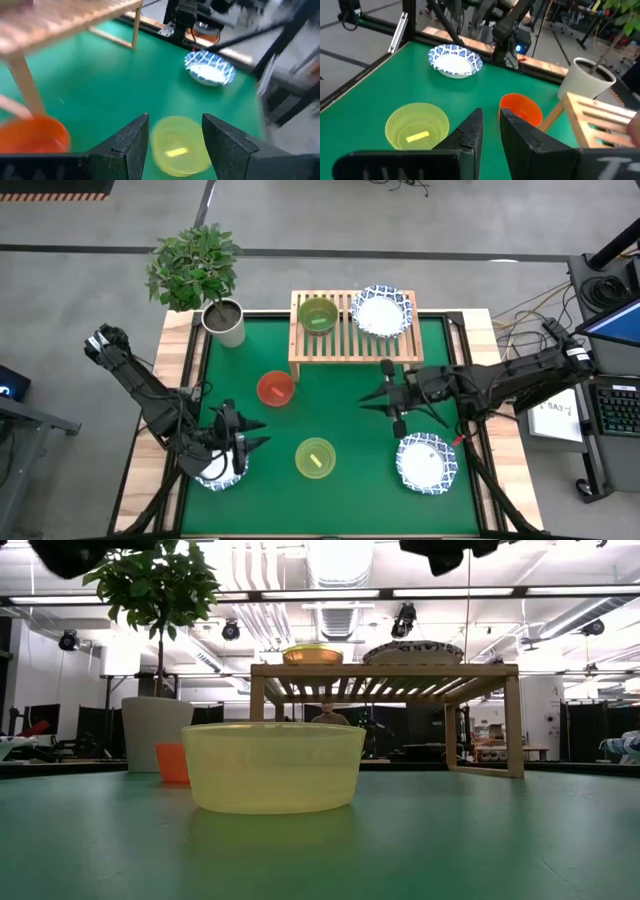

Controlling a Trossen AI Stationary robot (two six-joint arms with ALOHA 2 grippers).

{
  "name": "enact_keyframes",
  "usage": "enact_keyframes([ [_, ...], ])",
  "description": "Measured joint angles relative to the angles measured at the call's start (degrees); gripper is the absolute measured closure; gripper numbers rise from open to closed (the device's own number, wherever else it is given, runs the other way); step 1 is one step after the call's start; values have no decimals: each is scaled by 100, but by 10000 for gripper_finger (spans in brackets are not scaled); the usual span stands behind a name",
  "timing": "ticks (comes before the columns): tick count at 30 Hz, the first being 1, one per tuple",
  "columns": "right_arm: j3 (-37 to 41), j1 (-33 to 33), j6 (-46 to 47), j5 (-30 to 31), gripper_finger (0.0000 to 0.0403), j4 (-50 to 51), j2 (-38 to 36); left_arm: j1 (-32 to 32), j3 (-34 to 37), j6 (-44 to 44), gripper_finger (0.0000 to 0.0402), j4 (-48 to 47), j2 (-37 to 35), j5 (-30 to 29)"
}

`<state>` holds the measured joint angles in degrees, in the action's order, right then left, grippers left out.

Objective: Place and stack bowls onto a shelf
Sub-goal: Stack the left white patterned bowl on top of the white patterned bowl on the shelf

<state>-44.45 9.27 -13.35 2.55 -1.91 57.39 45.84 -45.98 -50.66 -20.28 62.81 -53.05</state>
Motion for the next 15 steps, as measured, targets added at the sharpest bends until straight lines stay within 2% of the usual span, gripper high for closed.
enact_keyframes([
  [2, -4, -1, -73, 1, 347, -16, -54, -5, 0, -807, 235, 43, 44, 380],
  [5, -7, -1, -195, 0, 347, -6, -148, -66, -16, -2213, 235, 75, 165, 1492],
  [8, -7, -1, -308, -1, 347, 47, -232, -98, -42, -3534, 235, 71, 426, 2012],
  [11, -7, -1, -318, 0, 347, 217, -317, -124, -162, -4333, 235, 46, 842, 2373],
  [15, -7, -1, -318, -1, 347, 377, -384, -323, -500, -5465, 235, -480, 1485, 3638],
])
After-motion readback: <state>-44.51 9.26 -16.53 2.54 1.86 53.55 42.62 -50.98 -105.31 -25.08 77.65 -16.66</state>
